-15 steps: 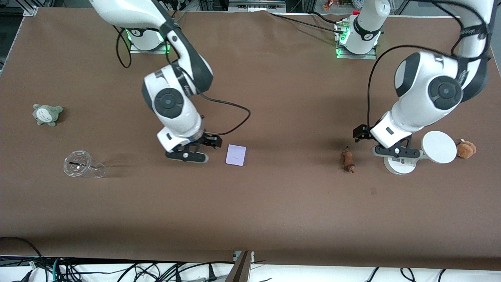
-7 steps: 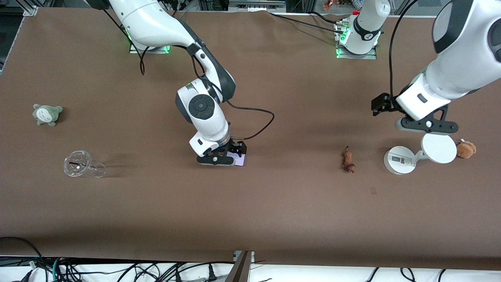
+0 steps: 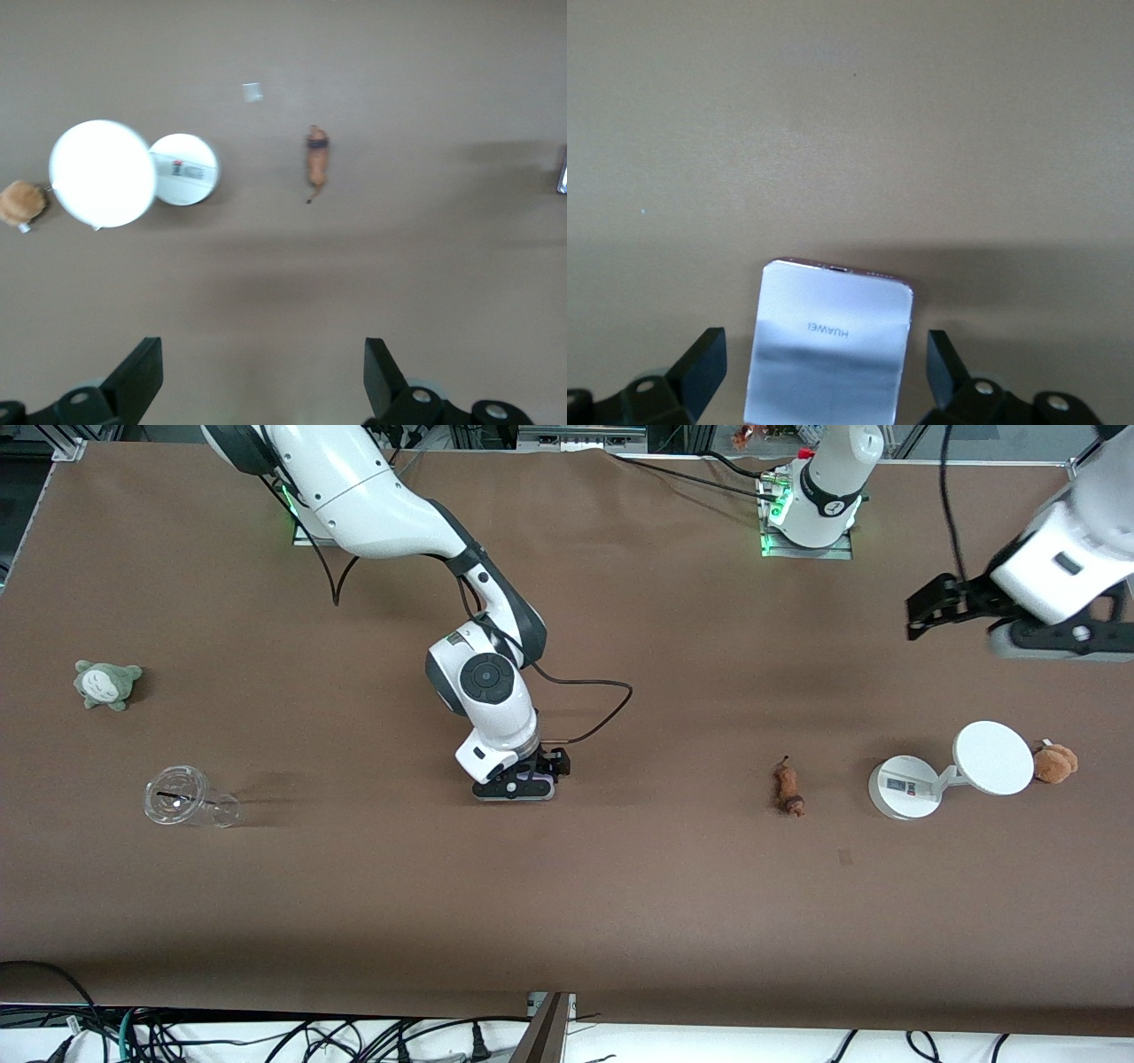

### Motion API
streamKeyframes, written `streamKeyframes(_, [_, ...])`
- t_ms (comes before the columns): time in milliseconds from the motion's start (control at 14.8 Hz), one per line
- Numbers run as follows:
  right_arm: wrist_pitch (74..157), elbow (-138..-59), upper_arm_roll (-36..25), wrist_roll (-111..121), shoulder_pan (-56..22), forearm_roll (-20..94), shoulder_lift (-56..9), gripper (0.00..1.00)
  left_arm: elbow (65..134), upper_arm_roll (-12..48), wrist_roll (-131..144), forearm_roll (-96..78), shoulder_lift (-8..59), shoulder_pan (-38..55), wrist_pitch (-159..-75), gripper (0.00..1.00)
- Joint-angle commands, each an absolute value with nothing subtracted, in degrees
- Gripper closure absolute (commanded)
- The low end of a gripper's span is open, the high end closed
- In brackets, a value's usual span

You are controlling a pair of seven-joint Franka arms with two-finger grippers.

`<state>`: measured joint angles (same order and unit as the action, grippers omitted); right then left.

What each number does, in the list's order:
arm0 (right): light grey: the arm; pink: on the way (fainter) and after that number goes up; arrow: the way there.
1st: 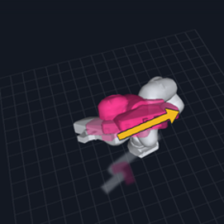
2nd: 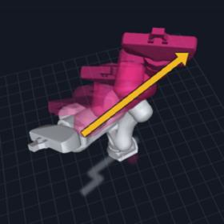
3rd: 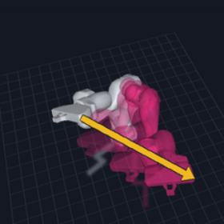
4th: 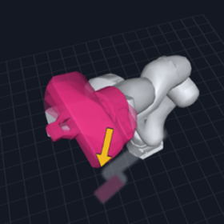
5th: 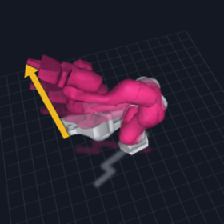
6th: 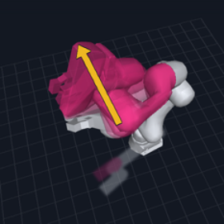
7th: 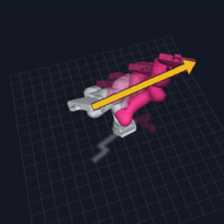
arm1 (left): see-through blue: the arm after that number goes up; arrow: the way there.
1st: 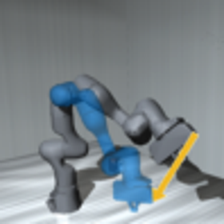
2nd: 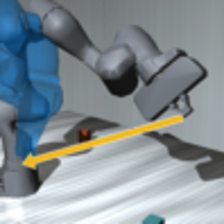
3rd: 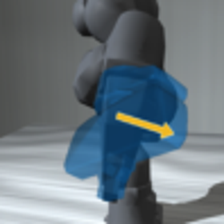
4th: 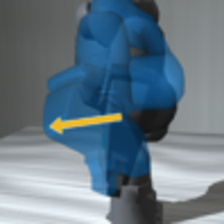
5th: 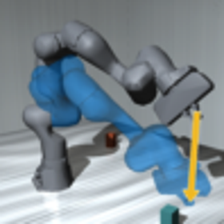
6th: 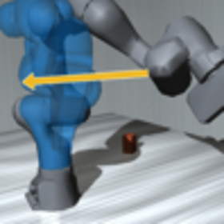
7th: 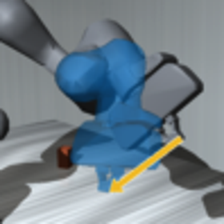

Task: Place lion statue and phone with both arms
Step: 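Grasp the white phone with the right gripper while the left gripper withdraws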

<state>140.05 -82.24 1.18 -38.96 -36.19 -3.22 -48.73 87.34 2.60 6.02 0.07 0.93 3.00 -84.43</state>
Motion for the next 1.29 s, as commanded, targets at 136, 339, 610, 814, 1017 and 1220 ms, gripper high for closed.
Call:
streamKeyframes(136, [140.2,-80.5,0.7,-38.8,-36.7,-4.0,-51.3,0.01,88.2,2.4,5.5,-0.4,0.0,0.2,-82.6,0.00])
streamKeyframes(339, [140.3,-80.4,0.7,-38.8,-36.7,-4.0,-51.4,0.01,87.6,2.8,6.1,0.1,0.0,0.2,-82.4,0.00])
streamKeyframes(610, [142.0,-80.4,0.7,-40.1,-36.7,-3.6,-51.8,0.01,85.3,2.3,5.4,0.2,2.6,-0.2,-83.1,0.00])
streamKeyframes(814, [144.2,-80.4,0.8,-41.5,-36.7,-3.5,-52.0,0.01,84.9,2.4,5.3,1.8,3.3,-0.2,-83.4,0.00])
streamKeyframes(1017, [144.4,-80.4,0.8,-42.4,-36.7,-3.5,-53.0,0.01,84.8,2.6,5.4,2.5,3.3,0.2,-83.4,0.00])
streamKeyframes(1220, [144.4,-80.4,0.8,-42.4,-37.0,-3.6,-53.3,0.01,85.2,3.0,6.2,1.9,3.3,0.0,-82.7,0.00])
